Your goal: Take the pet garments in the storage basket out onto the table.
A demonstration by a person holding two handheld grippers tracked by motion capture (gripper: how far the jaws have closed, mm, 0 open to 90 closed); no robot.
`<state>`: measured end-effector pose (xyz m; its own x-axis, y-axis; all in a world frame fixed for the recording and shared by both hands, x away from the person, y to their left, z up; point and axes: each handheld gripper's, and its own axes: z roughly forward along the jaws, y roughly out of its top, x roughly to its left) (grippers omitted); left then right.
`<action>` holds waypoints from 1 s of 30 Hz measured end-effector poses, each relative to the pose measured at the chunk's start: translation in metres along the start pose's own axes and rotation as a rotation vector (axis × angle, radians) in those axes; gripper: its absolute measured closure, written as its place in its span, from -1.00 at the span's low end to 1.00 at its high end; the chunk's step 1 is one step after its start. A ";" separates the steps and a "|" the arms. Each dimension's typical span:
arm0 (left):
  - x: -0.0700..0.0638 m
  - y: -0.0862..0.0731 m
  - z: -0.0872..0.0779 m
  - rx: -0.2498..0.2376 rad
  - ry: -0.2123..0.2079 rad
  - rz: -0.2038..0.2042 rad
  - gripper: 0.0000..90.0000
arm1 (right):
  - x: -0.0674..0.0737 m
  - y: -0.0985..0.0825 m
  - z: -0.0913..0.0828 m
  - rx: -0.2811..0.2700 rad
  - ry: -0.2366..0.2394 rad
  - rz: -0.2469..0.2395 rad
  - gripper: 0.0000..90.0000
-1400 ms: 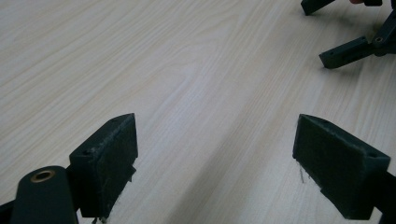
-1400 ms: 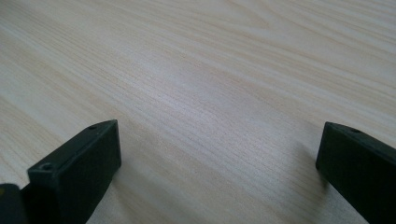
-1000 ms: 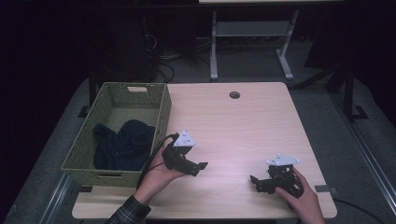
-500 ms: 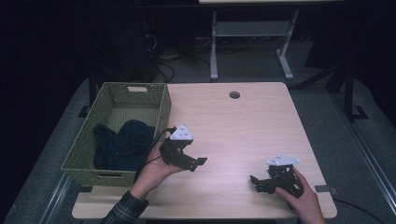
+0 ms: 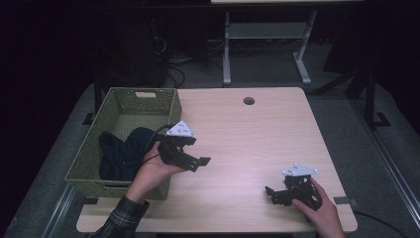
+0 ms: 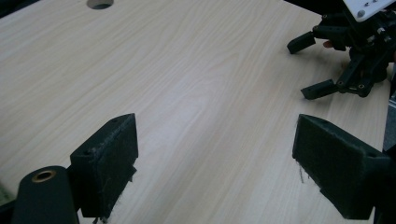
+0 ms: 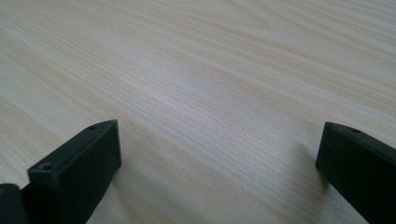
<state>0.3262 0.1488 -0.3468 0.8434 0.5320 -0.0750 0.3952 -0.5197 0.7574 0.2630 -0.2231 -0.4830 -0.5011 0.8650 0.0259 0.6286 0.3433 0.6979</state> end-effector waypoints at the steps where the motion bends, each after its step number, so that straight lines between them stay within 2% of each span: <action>1: 0.002 0.000 -0.002 0.001 0.004 0.002 -0.69 | 0.000 0.000 0.000 0.000 0.000 0.001 -1.00; 12: 0.020 -0.008 -0.024 0.005 0.036 -0.010 -0.69 | 0.000 0.000 0.000 -0.001 0.000 0.000 -1.00; 30: 0.045 -0.025 -0.059 -0.002 0.109 -0.058 -0.68 | 0.000 0.000 0.000 -0.001 0.000 0.003 -1.00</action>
<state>0.3331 0.2254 -0.3311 0.7747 0.6305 -0.0477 0.4409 -0.4846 0.7555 0.2629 -0.2229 -0.4831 -0.4990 0.8662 0.0281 0.6297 0.3401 0.6984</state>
